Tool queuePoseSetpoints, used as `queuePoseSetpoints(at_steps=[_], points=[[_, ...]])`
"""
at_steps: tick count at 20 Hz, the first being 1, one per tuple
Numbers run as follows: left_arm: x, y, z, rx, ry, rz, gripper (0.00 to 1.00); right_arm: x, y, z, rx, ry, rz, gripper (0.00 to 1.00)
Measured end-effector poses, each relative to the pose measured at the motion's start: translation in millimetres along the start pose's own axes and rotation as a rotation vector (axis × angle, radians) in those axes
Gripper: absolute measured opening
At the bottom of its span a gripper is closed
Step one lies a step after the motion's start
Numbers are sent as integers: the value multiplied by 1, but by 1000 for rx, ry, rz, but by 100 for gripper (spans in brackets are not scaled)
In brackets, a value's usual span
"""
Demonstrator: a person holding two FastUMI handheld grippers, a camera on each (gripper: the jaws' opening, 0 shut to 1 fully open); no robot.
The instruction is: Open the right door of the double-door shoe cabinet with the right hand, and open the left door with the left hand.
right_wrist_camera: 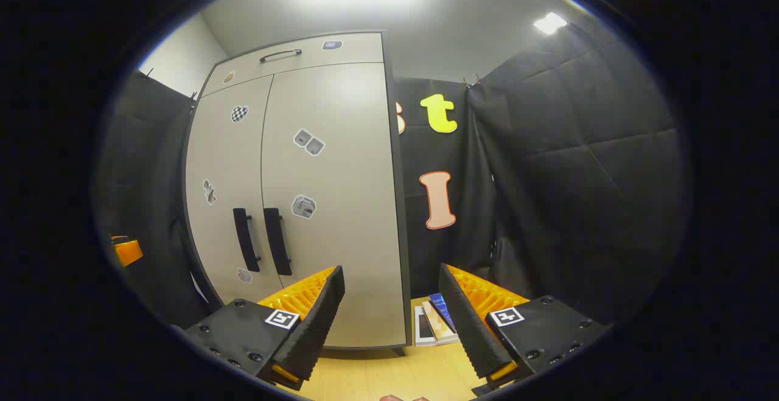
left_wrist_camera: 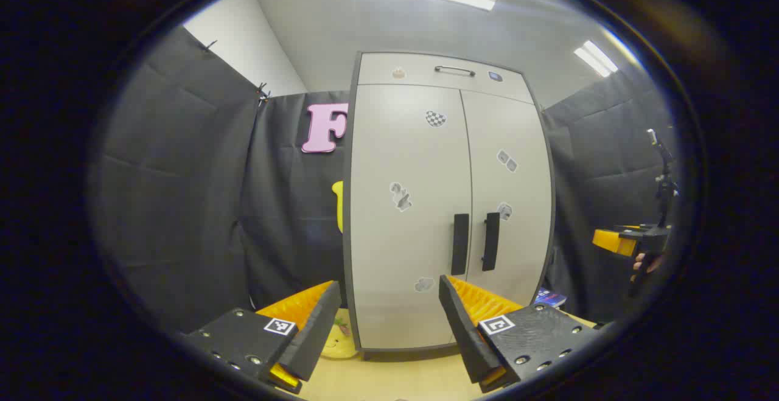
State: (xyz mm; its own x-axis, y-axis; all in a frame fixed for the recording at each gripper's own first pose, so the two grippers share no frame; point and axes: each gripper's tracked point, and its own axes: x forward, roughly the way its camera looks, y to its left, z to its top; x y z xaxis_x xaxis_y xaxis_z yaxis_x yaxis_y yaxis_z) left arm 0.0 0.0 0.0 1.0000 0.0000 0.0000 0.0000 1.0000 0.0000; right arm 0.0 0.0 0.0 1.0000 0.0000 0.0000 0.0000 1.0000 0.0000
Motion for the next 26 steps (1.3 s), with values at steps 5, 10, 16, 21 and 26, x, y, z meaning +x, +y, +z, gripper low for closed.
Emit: queuePoseSetpoints(at_steps=[5, 10, 16, 21, 26], points=[[1, -2, -8, 13, -1, 3, 93, -3, 1, -4, 0, 0, -5, 98], [3, -5, -19, 26, 7, 7, 93, -9, 5, -6, -9, -3, 2, 98], [2, -12, -32, -14, 41, 4, 92, -11, 12, -15, -14, -3, 15, 98], [2, -14, -37, -57, 48, -1, 91, -6, 23, -17, -8, 10, 35, 98], [-1, -9, -38, -28, 67, 34, 93, 21, 34, -3, -51, 11, 60, 98]])
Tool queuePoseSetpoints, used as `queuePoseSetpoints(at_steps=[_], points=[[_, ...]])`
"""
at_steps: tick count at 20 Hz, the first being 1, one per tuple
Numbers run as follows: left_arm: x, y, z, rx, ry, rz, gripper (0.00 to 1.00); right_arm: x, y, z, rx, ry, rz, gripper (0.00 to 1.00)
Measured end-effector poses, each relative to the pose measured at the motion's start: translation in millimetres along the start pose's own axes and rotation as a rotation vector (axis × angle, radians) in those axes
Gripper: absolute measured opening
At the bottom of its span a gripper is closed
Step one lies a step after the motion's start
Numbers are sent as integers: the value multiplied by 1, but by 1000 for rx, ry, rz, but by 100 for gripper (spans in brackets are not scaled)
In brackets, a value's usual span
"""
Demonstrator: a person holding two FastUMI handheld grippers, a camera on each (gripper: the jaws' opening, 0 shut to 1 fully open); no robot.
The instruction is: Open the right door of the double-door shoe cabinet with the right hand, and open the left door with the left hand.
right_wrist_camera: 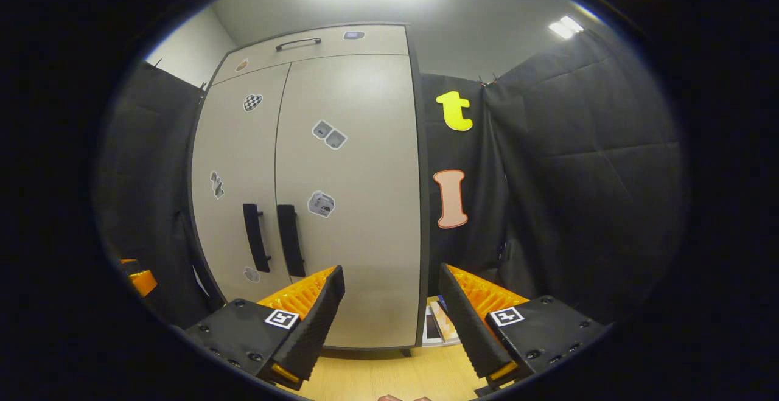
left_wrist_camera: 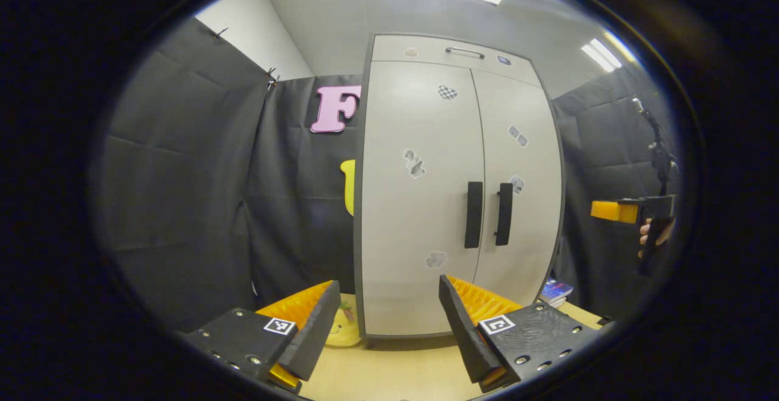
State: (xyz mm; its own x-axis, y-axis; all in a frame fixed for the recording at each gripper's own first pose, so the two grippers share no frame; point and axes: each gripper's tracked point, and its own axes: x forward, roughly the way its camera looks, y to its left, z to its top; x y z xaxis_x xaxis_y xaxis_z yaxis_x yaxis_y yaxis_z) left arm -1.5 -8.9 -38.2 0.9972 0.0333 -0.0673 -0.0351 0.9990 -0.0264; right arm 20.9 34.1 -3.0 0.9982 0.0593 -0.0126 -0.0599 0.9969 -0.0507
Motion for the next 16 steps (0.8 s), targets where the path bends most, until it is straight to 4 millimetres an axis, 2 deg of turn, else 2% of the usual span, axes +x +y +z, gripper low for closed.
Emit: queuePoseSetpoints(at_steps=[2, 5, 6, 7, 8, 12, 16], points=[[1, 0, -1, -8, 11, 11, 91, 12, 12, 14, 2, -21, 35, 98], [0, 5, 4, 27, -1, 27, 94, 29, 31, 32, 10, 4, 79, 97], [-1, 6, 4, 39, -5, 29, 93, 34, 41, 40, 23, 13, 102, 92], [-1, 8, 4, 42, -8, 31, 93, 41, 52, 47, 30, 19, 126, 97], [0, 9, 3, 36, -5, 30, 91, 48, 62, 53, 22, 18, 142, 97], [-3, 15, -7, 16, 40, 46, 92, 67, 99, 62, 6, 4, 204, 97], [-11, 30, -13, 27, 56, 81, 92, 91, 123, 61, 28, 39, 238, 97]])
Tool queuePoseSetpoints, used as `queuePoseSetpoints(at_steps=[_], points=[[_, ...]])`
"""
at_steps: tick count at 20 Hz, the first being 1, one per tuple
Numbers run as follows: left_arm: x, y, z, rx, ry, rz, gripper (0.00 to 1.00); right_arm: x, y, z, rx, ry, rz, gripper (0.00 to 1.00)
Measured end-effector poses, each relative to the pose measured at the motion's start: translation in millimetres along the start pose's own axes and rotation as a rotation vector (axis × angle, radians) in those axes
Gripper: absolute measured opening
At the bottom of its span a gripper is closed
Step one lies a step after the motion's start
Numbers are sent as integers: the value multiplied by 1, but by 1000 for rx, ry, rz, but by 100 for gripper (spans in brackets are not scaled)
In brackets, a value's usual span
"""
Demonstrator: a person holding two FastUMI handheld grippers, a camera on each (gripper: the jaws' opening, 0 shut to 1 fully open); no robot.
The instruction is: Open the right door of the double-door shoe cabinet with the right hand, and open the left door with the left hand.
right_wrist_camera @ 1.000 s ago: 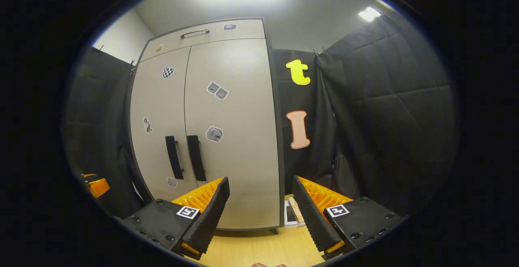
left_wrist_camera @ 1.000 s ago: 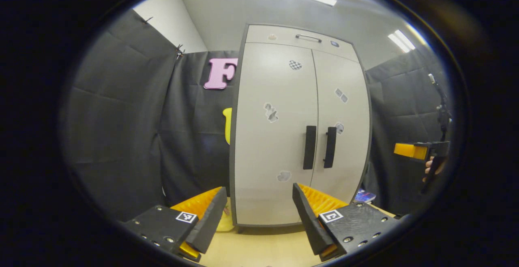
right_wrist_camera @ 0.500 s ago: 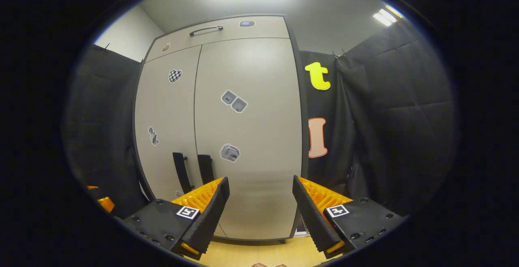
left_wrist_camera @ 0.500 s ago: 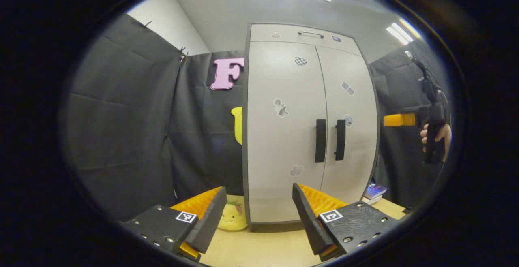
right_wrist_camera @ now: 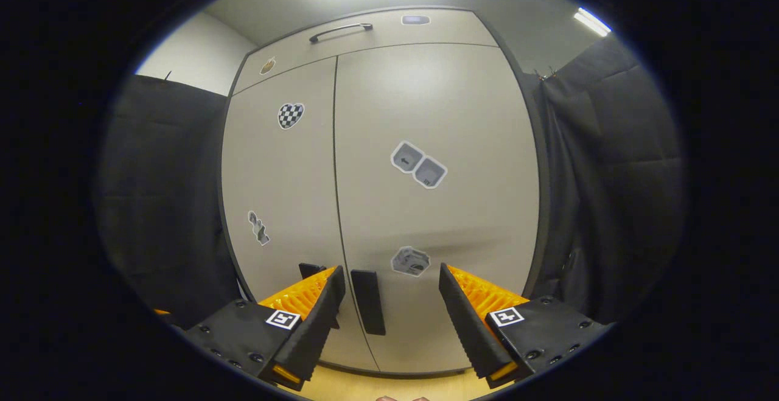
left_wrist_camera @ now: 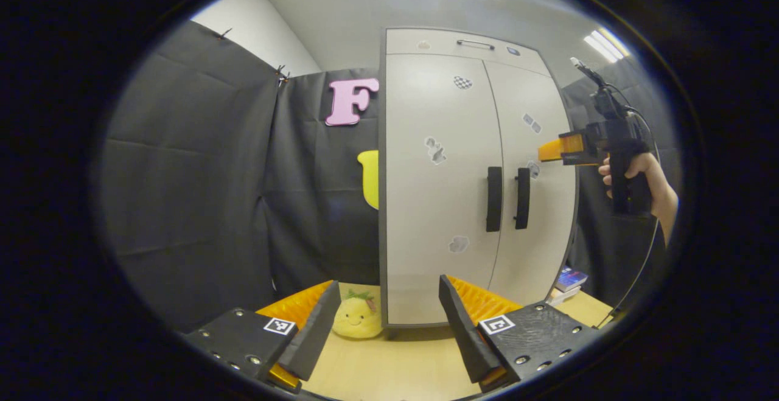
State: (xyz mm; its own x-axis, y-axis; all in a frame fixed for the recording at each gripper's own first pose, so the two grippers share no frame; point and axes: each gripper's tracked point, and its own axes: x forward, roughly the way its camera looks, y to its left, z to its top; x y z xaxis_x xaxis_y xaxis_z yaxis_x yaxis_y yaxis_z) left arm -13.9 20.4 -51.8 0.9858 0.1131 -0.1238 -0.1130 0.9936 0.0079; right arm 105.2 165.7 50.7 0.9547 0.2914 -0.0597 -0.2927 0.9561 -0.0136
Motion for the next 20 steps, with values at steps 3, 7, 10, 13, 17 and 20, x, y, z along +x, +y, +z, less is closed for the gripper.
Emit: queuePoseSetpoints(at_steps=[3, 7, 10, 13, 17, 20], points=[[0, 11, -14, -20, 23, 23, 92, 19, 7, -7, -25, 21, -3, 97], [11, 20, -31, -31, 70, 40, 93, 42, 10, -23, -62, 31, -31, 97], [23, 27, -33, -5, 68, 47, 93, 57, 9, -42, -39, 72, -57, 97], [35, 28, -39, -32, 82, 37, 93, 66, 14, -51, -13, 68, -63, 92], [50, 37, -51, -67, 119, 40, 94, 76, 18, -68, -17, 115, -75, 96], [55, 45, -51, -70, 118, 43, 92, 80, 23, -72, 34, 122, -60, 61]])
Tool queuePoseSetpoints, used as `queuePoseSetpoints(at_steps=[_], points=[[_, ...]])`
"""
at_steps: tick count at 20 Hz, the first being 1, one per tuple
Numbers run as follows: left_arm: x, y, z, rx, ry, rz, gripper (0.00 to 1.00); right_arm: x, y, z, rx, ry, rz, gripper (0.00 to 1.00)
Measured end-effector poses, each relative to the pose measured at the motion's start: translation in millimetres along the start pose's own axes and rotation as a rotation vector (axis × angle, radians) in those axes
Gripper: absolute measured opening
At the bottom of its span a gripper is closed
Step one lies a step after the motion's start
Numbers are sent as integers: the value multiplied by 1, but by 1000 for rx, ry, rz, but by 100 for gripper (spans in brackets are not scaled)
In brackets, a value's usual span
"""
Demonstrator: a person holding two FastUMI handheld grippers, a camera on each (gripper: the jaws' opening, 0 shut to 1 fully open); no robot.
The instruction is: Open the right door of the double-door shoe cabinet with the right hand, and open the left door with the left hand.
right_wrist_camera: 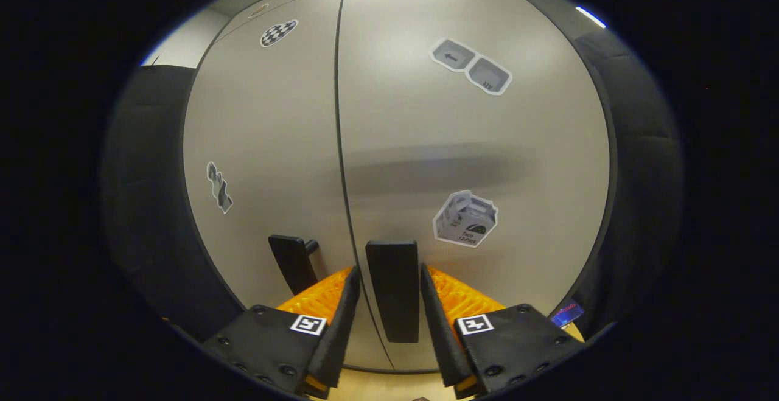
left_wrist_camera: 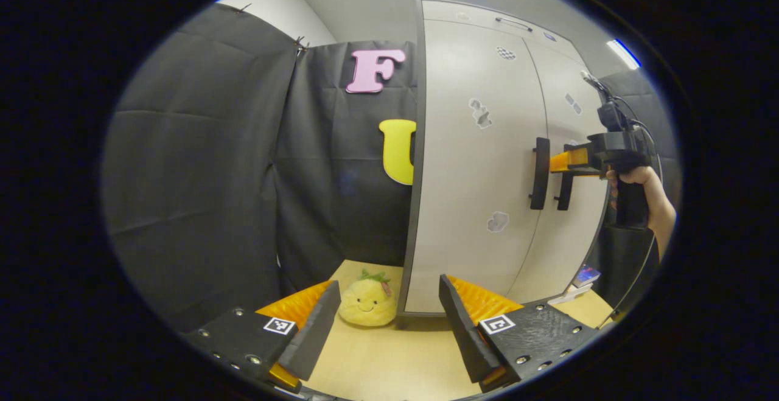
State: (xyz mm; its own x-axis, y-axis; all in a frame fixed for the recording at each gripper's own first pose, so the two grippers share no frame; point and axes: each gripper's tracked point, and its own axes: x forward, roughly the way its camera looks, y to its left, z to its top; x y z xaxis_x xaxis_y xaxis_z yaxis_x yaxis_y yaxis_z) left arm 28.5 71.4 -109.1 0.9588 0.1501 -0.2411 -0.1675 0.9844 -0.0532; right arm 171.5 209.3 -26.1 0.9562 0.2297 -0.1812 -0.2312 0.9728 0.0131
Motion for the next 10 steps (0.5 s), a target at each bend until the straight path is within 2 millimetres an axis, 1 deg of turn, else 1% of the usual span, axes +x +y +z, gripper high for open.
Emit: queuePoseSetpoints(at_steps=[1, 2, 3, 4, 6, 7, 8, 9, 10], points=[[1, 2, 0, -11, 3, -5, 92, 1, -4, 0, -1, -2, -23, 55], [2, 4, 2, -30, 2, -10, 95, 2, -8, 2, -10, -5, -30, 40], [3, 5, 4, -48, -5, -14, 93, 0, -7, 0, -17, -10, -36, 34], [1, 7, 5, -60, -9, -14, 95, -1, -6, 0, -24, -13, -40, 37], [0, 11, 4, -54, -11, -2, 91, -1, -7, -1, -24, -11, -44, 37], [-1, 14, 1, -45, -9, 11, 91, -1, -7, -1, -27, -13, -44, 37], [-2, 16, -3, -41, -4, 17, 93, 0, -7, -1, -28, -17, -52, 37], [-5, 15, -8, -44, 4, 18, 91, 0, -7, 0, -32, -28, -59, 29], [-9, 15, -12, -51, 15, 18, 94, -2, -7, 1, -55, -36, -63, 28]])
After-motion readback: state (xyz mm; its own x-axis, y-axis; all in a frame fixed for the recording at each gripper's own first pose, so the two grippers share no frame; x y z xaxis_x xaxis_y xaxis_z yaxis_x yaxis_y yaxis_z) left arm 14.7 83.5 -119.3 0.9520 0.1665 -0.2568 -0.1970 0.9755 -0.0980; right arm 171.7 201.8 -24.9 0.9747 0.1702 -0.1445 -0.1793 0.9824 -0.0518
